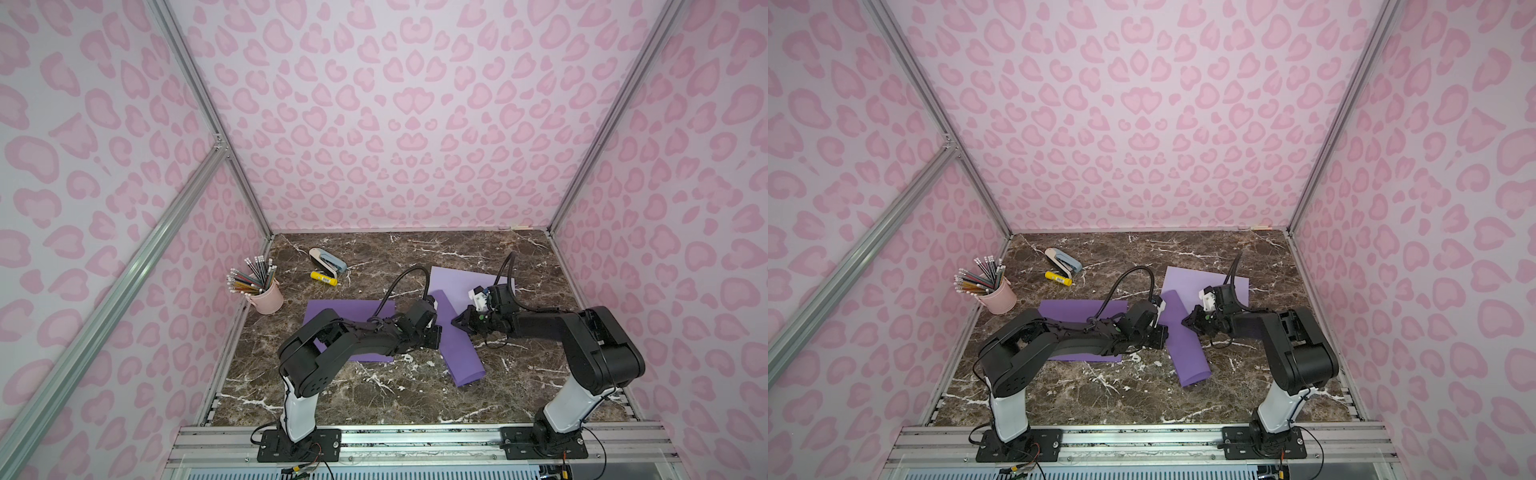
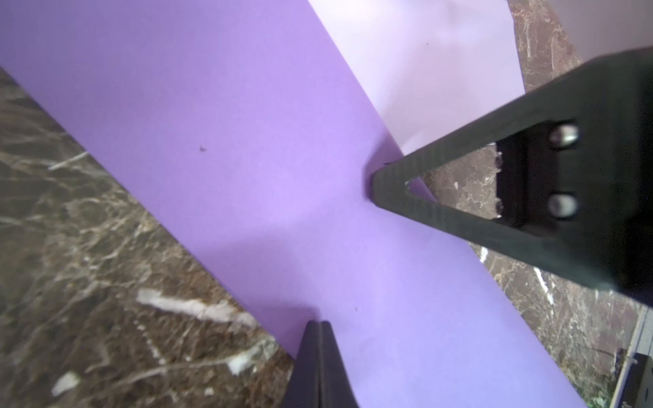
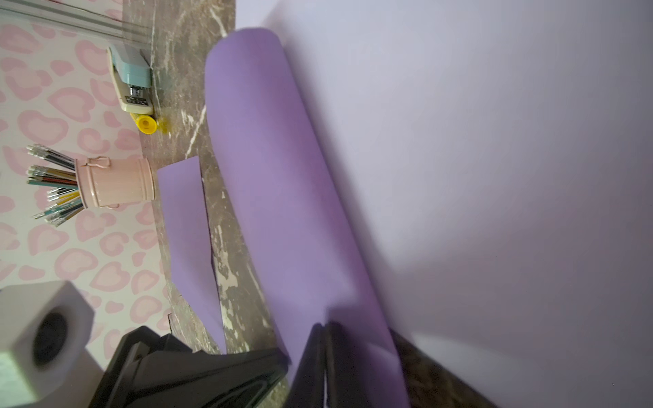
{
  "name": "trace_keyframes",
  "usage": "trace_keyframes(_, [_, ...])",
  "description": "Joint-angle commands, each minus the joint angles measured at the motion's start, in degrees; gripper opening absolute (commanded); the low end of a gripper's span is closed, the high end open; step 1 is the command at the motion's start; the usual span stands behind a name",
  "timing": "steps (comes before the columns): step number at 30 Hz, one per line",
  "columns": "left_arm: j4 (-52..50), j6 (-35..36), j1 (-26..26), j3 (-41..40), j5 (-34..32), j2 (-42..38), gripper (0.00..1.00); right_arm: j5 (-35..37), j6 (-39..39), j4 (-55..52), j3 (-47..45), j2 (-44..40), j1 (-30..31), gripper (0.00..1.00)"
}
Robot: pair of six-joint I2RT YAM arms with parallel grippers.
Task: Fold the rectangular paper in half along the long edge
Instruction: Fold the paper at the center of the board.
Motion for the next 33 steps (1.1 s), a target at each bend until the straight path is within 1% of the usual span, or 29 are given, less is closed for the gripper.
trace_keyframes(1, [-2.5,0.3,0.0,-0.4,-1.0,-0.3,0.04,1.9,-0.9,0.2,-0.5,0.5,-1.3,0.05])
trace_keyframes(5, [-2.7,0.4,0.0,-1.3,-1.2,-0.8,0.04,2.1,-2.1,-0.4,-2.8,0.4,-4.6,0.02])
trace_keyframes(10, [-2.5,0.4,0.0,-1.6,-1.2,-0.6,0.04,1.6,-4.0,-1.7,-5.0,-1.6,-8.0,0.01])
trace_keyframes(12, [-2.5,0.4,0.0,-1.4,-1.1,-0.4,0.04,2.0,-4.7,-3.2,-4.7,-3.2,-8.0,0.01])
trace_keyframes(15, [-2.3,0.3,0.0,-1.2,-0.9,-0.1,0.04,0.9,-4.3,-4.0,-5.0,-7.0,-7.9,0.01])
trace_keyframes(20, [-2.4,0.4,0.0,-1.2,-0.9,0.1,0.04,0.4,-3.9,-5.2,-4.6,-12.2,-6.0,0.02])
trace_keyframes(23, [-2.3,0.4,0.0,-1.0,-0.8,0.3,0.04,0.1,-4.3,-5.3,-4.5,-11.6,-4.5,0.02])
trace_keyframes(28, [-2.3,0.4,0.0,-0.5,-0.6,0.7,0.04,-1.1,-4.5,-3.2,-5.7,-7.9,-2.2,0.02])
trace_keyframes(31, [-2.3,0.5,0.0,-0.4,-0.5,0.5,0.04,0.9,-4.1,-3.4,-7.2,-7.5,-2.3,0.00])
trace_keyframes(33, [-2.4,0.5,0.0,-0.5,-0.6,0.4,0.04,2.0,-3.8,-3.4,-8.9,-8.1,-3.6,0.00])
